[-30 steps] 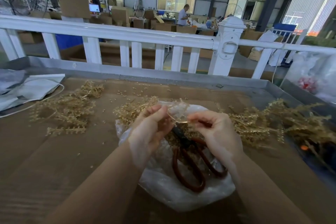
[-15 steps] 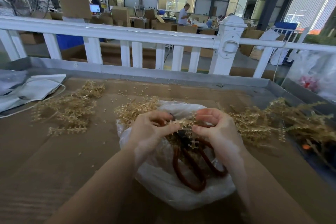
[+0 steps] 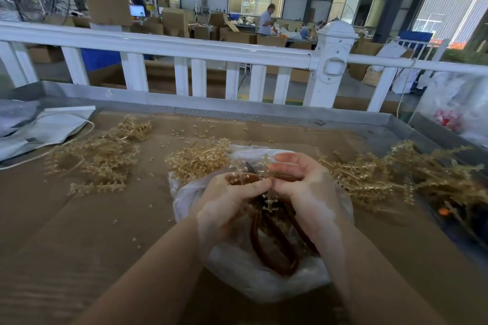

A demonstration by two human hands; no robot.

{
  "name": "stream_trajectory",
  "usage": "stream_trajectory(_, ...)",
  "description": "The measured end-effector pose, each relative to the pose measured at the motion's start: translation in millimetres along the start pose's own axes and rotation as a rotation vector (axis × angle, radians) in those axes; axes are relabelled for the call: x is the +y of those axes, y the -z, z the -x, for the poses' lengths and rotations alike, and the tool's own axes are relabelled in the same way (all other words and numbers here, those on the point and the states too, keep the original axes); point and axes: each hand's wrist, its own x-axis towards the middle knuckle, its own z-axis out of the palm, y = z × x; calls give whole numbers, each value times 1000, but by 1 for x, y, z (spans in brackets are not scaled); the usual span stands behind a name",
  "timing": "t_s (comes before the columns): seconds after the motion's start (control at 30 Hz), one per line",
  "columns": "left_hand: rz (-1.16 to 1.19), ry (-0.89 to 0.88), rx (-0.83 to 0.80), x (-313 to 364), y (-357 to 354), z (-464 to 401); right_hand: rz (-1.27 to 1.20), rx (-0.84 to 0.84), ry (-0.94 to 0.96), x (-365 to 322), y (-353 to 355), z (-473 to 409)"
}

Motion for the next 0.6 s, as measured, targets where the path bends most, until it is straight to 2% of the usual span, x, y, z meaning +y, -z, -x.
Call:
stream_trajectory(0.3, -154, -33, 259, -6, 5, -6, 255, -59, 64, -1, -1, 6)
stream_trajectory(0.37, -99, -55, 301, -6, 8, -8, 484, -16, 72, -5, 4, 7)
stream_trajectory(0.43, -44, -59, 328, -7, 9, -9, 863, 15, 73, -7, 9, 10)
stream_trajectory(0.5, -15, -49, 359, -11, 12, -12, 1177, -45, 83, -6, 11, 14)
stream_trajectory(0.6, 36, -23, 389, -14, 15, -15, 1296, -214, -15, 0, 6, 20)
